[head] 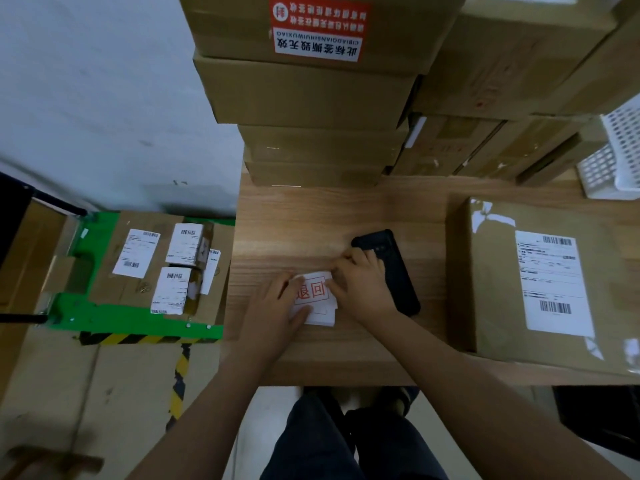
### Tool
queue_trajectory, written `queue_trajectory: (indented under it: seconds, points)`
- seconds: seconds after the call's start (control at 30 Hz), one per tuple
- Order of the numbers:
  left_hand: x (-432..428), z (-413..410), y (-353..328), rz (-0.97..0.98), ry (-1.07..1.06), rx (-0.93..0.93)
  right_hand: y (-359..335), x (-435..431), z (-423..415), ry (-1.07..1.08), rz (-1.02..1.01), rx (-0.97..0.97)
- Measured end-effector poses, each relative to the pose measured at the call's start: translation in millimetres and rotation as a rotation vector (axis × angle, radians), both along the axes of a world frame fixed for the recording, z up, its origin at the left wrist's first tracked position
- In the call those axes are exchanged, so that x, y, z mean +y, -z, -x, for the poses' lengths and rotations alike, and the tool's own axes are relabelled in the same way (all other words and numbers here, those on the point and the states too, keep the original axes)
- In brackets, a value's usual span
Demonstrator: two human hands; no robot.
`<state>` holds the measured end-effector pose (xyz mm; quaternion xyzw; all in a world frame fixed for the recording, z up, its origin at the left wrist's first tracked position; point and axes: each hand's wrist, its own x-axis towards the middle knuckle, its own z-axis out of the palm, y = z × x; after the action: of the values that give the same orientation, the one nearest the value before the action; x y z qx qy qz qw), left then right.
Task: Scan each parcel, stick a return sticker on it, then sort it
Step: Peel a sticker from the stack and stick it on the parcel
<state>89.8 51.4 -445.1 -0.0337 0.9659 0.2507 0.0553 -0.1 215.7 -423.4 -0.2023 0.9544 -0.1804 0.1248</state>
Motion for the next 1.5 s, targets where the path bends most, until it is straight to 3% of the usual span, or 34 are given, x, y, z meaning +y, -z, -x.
queue_trajectory:
  seconds: [0.1, 0.23, 0.37, 0.53, 0.6, 0.77, 1.03, 1.27, 1.5]
  points:
    - [-0.5, 2.5, -5.1, -0.027, 0.007, 0.038, -7.3, -2.0, -1.4, 0.055, 0.120, -0.054]
    - [0.4, 14.3, -34.2, -0.176, -0.187, 0.115, -41.4, 0.2, 1.4, 0.253, 0.422, -0.285]
    - [17.1, 36.5, -83.7, -0.530, -0.467, 0.150, -95.5, 11.6, 14.4, 0.430, 0.695, -0.304]
    - [52.3, 71.6, -152.8, -0.954, -0.548, 0.268, -156.8, 30.2, 28.2, 0.491, 1.081, -0.322]
    - [69.2, 80.6, -179.2, -1.062, -0.531, 0.307, -178.0, 41.5, 29.6, 0.468, 1.104, -0.263]
    - [108.7, 90.0, -235.0, -1.127, -0.445, 0.454, -222.4, 76.6, 29.4, 0.390, 1.128, -0.153]
    - [152.9, 86.5, -284.1, -0.986, -0.349, 0.634, -265.2, 131.5, 23.5, 0.255, 1.106, -0.108]
    - [177.3, 88.0, -278.9, -0.374, -0.224, 0.932, -274.6, 159.8, 19.7, 0.271, 1.150, -0.015]
    - [196.2, 86.5, -280.9, -0.429, 0.011, 0.909, -286.8, 178.9, 14.3, 0.094, 1.202, -0.031]
